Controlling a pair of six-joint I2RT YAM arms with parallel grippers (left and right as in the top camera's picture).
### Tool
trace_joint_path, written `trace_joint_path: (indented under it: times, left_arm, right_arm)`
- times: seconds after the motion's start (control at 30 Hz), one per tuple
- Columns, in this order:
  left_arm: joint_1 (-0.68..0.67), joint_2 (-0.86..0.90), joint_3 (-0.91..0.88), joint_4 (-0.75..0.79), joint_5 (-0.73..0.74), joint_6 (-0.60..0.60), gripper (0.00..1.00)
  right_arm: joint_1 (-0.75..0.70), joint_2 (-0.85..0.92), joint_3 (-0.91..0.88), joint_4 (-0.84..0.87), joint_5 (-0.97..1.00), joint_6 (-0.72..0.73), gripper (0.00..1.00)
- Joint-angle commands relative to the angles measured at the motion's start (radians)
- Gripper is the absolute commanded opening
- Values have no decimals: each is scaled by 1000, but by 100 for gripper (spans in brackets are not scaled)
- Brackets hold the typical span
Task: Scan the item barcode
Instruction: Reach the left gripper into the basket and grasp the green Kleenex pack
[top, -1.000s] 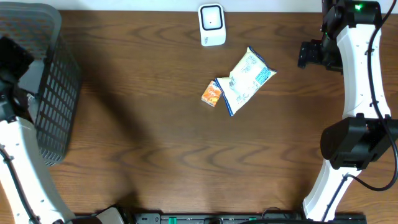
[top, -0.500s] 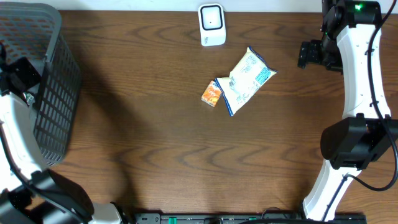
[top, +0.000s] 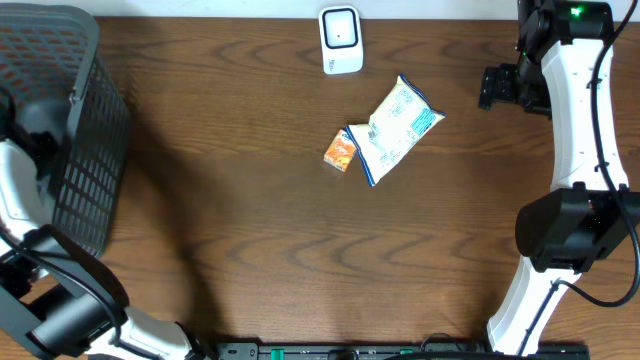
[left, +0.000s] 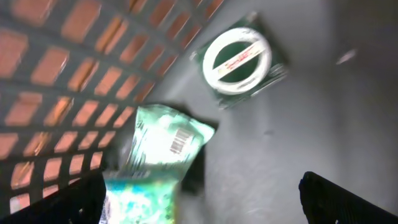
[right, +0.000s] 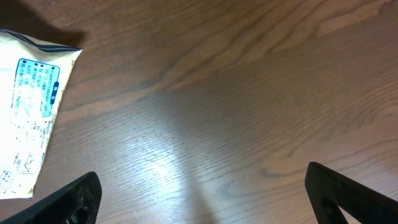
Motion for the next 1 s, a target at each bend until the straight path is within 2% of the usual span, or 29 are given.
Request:
trace_joint_path:
  times: [0.0,0.43,0.77,0.97]
  left_arm:
    - [44,23,-3,-28,-21,-103,98]
    - [97,29,-56,-112,-21,-336,98]
    - [113,76,-82,-97,-73,-331,100]
    - [130,105,-82,-79,-73,-259,93]
  right_arm:
    - [-5,-17,18,-1,12,16,99]
    - [-5,-17,18,0,12,16,99]
    - [-5,-17,18,-1,12,15,99]
    - [-5,-17,18,-1,12,16,99]
